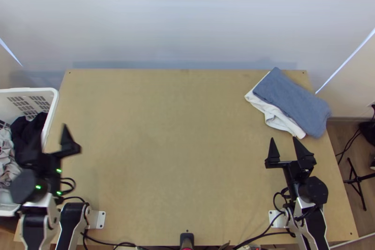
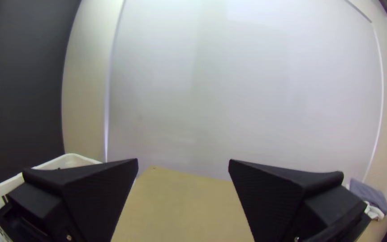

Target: Fold the t-shirt

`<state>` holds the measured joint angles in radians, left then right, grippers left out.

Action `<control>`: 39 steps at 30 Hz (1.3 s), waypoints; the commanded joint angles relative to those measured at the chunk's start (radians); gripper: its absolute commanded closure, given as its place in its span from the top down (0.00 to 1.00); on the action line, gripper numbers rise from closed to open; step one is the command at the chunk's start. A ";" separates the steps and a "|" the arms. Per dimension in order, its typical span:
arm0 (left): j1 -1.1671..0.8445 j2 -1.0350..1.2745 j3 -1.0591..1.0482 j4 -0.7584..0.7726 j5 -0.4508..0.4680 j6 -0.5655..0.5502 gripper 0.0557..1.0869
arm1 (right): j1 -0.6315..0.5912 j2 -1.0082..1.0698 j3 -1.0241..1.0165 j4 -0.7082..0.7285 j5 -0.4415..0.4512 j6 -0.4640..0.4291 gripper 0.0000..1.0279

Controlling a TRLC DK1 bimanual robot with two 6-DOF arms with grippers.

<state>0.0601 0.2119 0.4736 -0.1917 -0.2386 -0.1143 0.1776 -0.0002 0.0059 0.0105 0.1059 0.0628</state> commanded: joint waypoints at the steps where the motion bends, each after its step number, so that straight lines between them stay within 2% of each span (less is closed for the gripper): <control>1: 0.218 0.199 0.309 -0.120 -0.080 -0.071 0.95 | 0.000 0.000 0.000 0.000 0.000 0.000 0.96; 6: 0.520 0.366 0.438 -0.264 -0.041 -0.064 0.95 | 0.000 0.000 0.000 0.000 0.000 0.000 0.96; 11: 0.856 0.589 0.511 -0.388 0.208 -0.042 0.95 | -0.001 0.000 0.000 0.000 0.000 0.000 0.96; 12: 0.888 0.646 0.525 -0.391 0.216 -0.041 0.95 | 0.000 0.000 0.000 0.000 0.000 0.000 0.96; 22: 1.078 1.233 0.764 -0.385 0.214 0.082 0.95 | -0.001 0.000 0.000 0.000 0.000 0.000 0.96; 26: 1.109 1.477 0.912 -0.402 0.213 0.249 0.95 | 0.000 0.000 0.000 0.000 0.000 0.000 0.96; 30: 1.123 1.644 1.019 -0.443 0.209 0.478 0.95 | 0.000 0.000 0.000 0.000 0.000 0.000 0.96; 39: 1.138 1.956 1.235 -0.430 0.209 0.654 0.95 | 0.000 0.000 0.000 0.000 0.000 0.000 0.96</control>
<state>1.1820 1.9282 1.5528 -0.6212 -0.0292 0.4034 0.1772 -0.0002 0.0059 0.0101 0.1059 0.0628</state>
